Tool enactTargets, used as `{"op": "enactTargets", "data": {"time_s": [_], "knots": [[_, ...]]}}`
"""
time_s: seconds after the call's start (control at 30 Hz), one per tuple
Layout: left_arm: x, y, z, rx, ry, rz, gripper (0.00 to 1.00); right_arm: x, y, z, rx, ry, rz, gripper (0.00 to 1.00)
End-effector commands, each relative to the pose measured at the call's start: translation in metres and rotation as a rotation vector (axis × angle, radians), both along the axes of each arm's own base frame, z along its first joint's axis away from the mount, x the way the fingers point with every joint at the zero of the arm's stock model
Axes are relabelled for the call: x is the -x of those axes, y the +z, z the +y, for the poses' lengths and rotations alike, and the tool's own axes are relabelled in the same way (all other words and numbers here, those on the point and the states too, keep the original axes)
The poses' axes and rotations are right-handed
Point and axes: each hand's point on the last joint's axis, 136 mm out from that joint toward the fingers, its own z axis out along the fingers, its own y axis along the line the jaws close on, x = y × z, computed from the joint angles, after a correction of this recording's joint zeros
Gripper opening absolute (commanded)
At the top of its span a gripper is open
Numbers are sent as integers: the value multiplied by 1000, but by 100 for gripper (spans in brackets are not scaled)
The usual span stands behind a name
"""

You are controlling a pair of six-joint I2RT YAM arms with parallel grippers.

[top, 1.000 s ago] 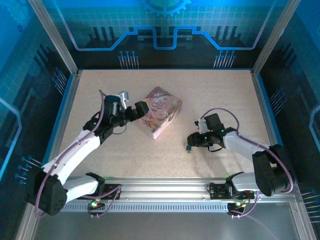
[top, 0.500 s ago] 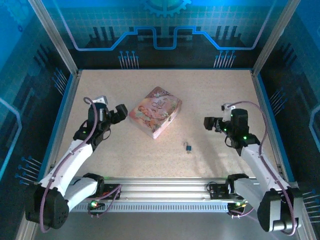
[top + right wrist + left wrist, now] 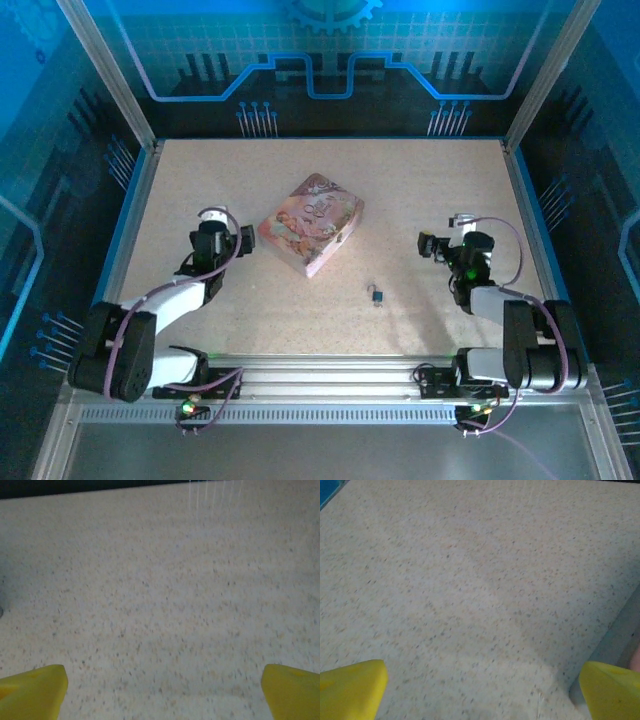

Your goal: Unlock the padlock with the key

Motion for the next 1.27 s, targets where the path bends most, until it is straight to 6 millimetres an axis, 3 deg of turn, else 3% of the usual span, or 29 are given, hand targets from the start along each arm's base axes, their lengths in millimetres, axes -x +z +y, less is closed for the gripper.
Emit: {"op": "enactTargets", "data": {"time_s": [0.0,0.13,0.33,0.5,0.53,0.6,0.77,1.23], "knots": [[-15,11,-4,-16,-44,-108,99,-13,22,9,30,67,-149,100],[-19,8,-15,-51,-137,-88,99,-23,11,17,31,109,-124,100],[-16,16,-14,-73,-192,-187,99,-36,2,34,124,143,-29,100],[-13,-1,5,-12,-150,-279,99,-36,2,34,125,143,-27,100],[-13,3,7,-18,-143,-316,99,-36,2,34,126,142,-28,100],[-9,-2,6,-2,-145,-274,99,-36,2,34,126,142,-28,100],[-32,-10,11,14,-132,-154,99,-36,3,35,126,142,-28,100],[-31,-9,14,36,-128,-169,99,-37,3,35,127,142,-29,100]]}}
